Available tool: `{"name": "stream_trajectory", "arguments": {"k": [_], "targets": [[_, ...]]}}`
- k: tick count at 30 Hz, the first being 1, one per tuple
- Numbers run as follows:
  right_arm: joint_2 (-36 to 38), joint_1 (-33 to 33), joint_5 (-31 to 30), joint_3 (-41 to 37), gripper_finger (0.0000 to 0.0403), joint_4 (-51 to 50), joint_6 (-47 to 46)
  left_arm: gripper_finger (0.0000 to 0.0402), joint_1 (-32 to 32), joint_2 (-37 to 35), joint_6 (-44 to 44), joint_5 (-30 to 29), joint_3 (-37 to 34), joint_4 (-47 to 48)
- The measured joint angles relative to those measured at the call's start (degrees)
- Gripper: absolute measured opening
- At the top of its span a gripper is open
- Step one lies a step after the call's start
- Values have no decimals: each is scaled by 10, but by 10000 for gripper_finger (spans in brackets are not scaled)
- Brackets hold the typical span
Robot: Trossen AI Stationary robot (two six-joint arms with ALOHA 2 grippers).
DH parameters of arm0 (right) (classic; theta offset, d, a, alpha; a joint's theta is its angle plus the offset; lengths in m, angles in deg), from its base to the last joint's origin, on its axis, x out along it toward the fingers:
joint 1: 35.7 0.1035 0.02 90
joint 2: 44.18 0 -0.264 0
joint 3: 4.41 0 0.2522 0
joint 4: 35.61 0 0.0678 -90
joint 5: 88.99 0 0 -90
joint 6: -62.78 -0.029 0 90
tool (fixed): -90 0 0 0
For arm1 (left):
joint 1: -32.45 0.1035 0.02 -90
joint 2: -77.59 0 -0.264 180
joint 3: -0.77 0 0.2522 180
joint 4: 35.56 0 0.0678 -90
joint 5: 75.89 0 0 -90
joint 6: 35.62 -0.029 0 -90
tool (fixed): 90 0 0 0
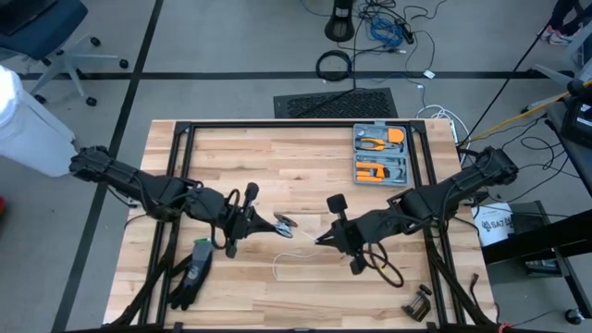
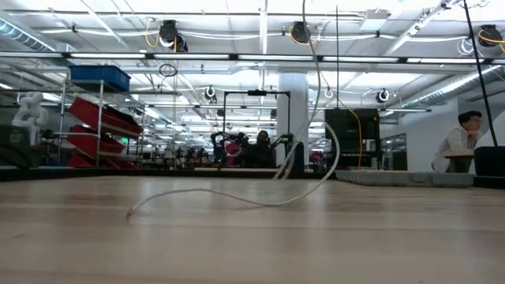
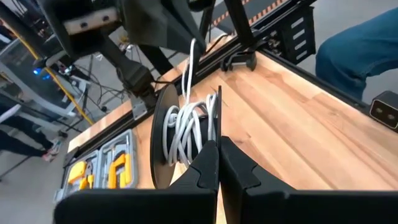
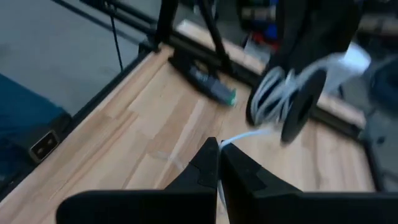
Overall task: Coil cords
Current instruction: Coil the white wire onto the spool
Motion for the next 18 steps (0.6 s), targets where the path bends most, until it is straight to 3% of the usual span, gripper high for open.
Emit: {"name": "stream_trajectory", "arguments": {"k": [10, 18], "targets": [[0, -29, 6, 0, 0, 76, 93, 1, 22, 30, -8, 82, 0, -43], [0, -59, 76, 0, 0, 116, 166, 1, 40, 50, -13, 146, 0, -76]]}}
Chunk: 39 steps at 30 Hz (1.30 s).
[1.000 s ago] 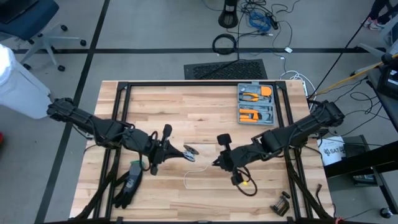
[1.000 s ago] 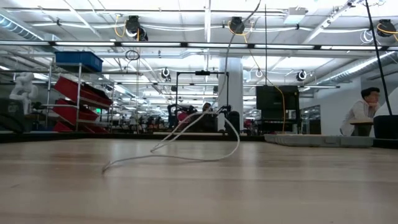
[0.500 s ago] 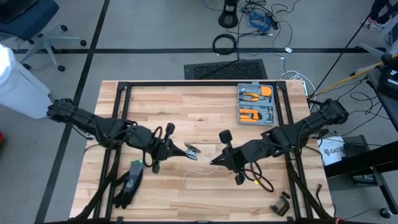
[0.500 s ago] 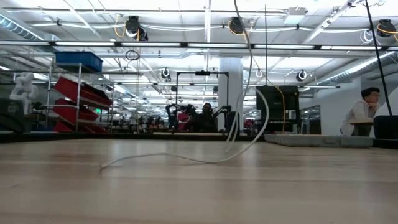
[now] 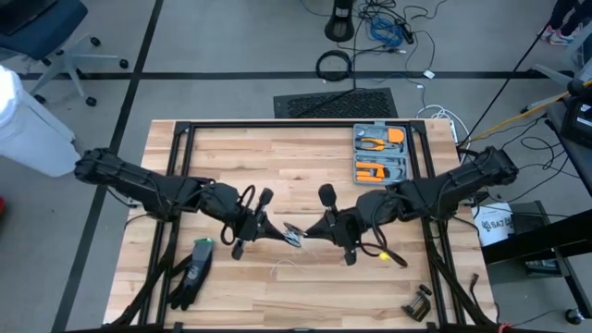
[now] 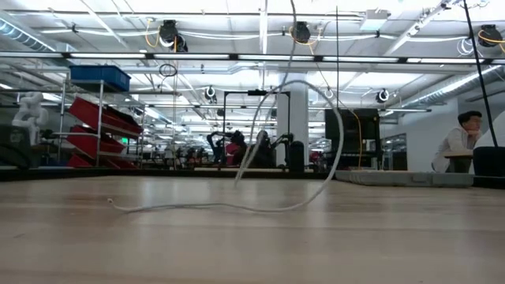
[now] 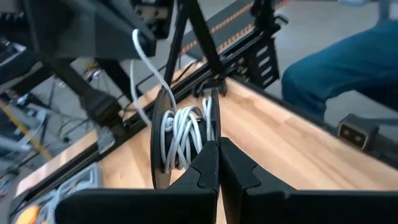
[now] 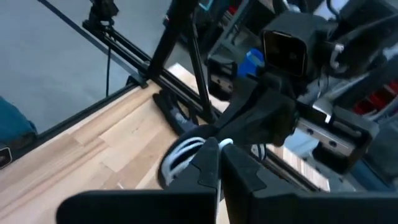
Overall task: Coil cords
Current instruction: Coil the white wire onto the spool
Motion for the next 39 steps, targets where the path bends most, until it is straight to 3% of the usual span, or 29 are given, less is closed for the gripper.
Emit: {"name": "stream_trajectory", "arguments": {"k": [5, 12, 21, 39], "targets": [[-3, -19, 33, 0, 0, 12, 22, 1, 5, 6, 0, 43, 0, -28], [-27, -43, 95, 0, 0, 55, 56, 1, 5, 7, -4, 55, 0, -35], [-49, -57, 120, 0, 0, 120, 67, 1, 6, 7, -6, 79, -1, -45], [-73, -69, 135, 0, 0, 158, 54, 1, 8, 19, -16, 103, -1, -60]]}}
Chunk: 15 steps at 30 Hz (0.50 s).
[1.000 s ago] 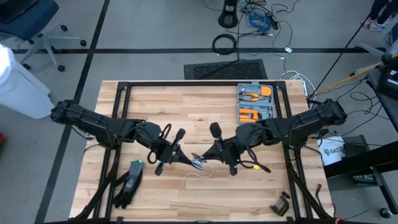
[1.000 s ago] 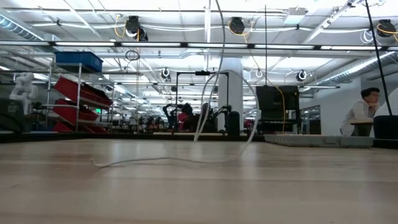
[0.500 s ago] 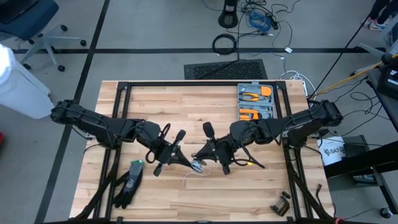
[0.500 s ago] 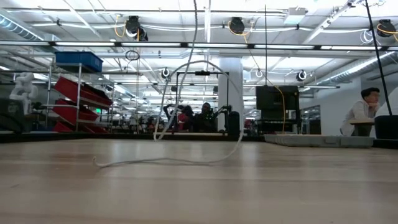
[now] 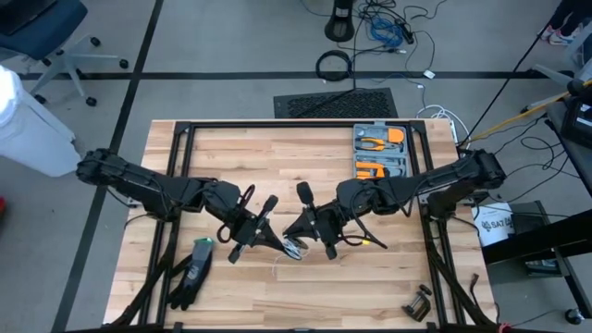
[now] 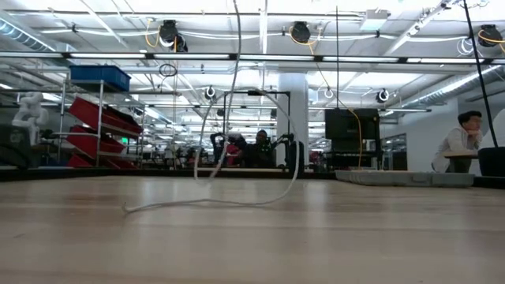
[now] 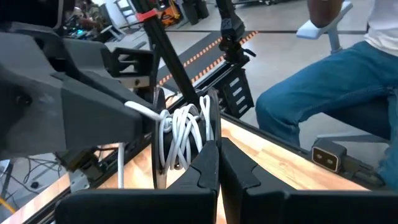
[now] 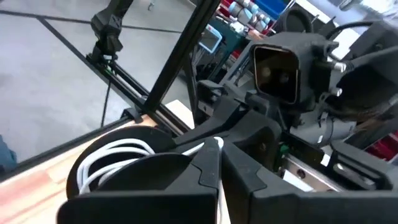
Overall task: Coil cords
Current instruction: Coil the white wire onto the spool
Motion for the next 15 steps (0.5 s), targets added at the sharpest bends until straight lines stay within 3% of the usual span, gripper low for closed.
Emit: {"name": "stream_trajectory", "arguments": {"k": [6, 15], "targets": [[-1, -8, 5, 0, 7, 12, -46, 1, 2, 13, -5, 23, 1, -20], [-1, -42, 30, 0, 56, -11, -133, 1, 3, 14, -18, 62, 0, -26]]}}
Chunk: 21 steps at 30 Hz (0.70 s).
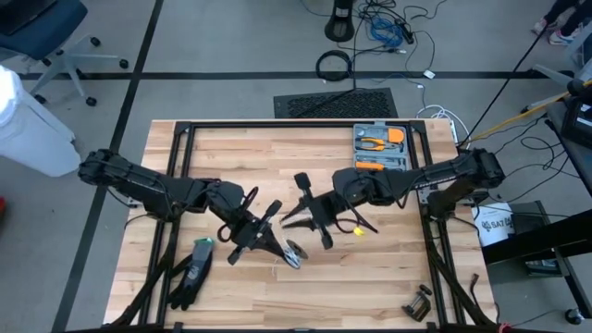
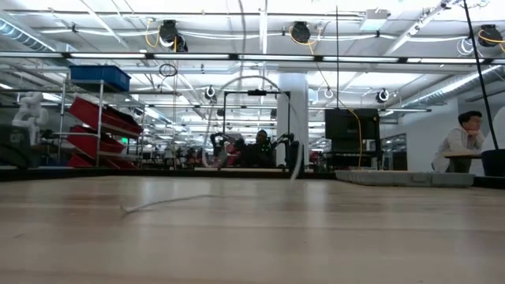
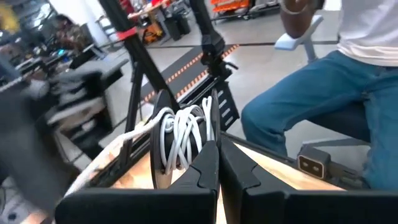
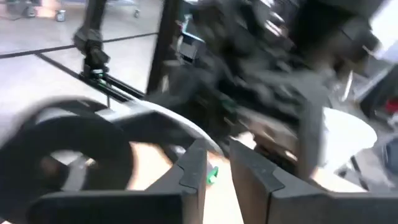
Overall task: Coil cords
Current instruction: Coil the white wire onto the spool
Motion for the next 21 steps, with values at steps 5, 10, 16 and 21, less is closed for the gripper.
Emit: {"name": "stream_trajectory", "arguments": {"k": [5, 10, 16, 21], "targets": [[0, -22, 15, 0, 76, -29, -48, 1, 0, 0, -2, 5, 0, -26], [0, -34, 16, 0, 86, -67, -72, 1, 0, 0, -2, 5, 0, -47], [24, -32, -38, 0, 87, -169, -109, 1, -1, -4, -1, -23, 0, -47], [57, 1, -80, 0, 87, -283, -180, 1, -1, -5, 2, -60, 0, -44]]}}
